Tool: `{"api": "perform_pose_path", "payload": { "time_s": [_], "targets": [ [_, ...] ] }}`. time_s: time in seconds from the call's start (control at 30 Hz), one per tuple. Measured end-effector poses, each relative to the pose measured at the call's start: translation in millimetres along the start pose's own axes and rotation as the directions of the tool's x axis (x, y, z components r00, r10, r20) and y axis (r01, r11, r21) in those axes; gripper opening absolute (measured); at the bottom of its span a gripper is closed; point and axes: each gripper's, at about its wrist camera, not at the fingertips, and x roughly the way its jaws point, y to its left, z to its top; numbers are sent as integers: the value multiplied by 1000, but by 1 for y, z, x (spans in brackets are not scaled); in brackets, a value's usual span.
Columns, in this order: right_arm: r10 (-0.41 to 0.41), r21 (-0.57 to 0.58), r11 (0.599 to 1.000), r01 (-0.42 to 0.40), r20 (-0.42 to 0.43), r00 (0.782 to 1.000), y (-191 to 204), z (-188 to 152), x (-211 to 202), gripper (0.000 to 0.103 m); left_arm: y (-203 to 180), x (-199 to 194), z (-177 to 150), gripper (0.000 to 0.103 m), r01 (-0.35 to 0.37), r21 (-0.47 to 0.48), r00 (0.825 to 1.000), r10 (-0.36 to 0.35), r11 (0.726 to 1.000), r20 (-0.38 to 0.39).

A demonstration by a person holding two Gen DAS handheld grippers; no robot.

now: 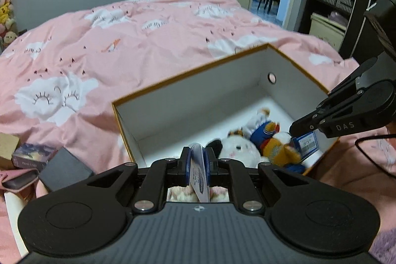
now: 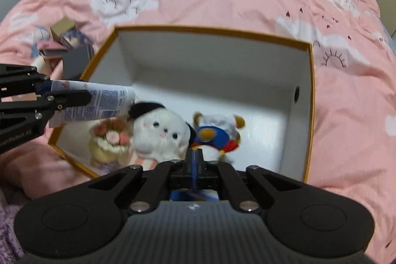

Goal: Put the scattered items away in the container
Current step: 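Carry the lotion tube and Donald Duck plush into the box with both tools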

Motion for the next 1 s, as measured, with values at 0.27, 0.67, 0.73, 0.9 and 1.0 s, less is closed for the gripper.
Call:
{"api": "perform_pose_path", "payload": {
  "time_s": [0.27, 0.67, 0.73, 0.9, 1.0],
  "targets": [
    [10, 31, 999, -10, 4, 1000, -3, 9, -2, 7, -3, 1, -1, 14, 33, 20, 998, -32, 999, -47],
    [-5, 48, 999, 6, -6, 1000, -9, 18, 8, 7, 17, -11, 16, 13, 302, -176, 951, -310, 937, -17],
    [-11, 56, 998, 12, -9, 1000, -11, 19, 9, 7, 16, -5, 17, 13, 336, -181, 936, -349, 924, -48],
    [-3, 70, 998, 4, -13, 1000, -13, 18, 12, 7, 17, 11, 15, 13, 339, -212, 922, -368, 917, -120],
    [2, 75, 997, 0, -24, 1000, -12, 15, 15, 14, 20, 13, 14, 14, 330, -215, 921, -364, 919, -143]
  ]
}}
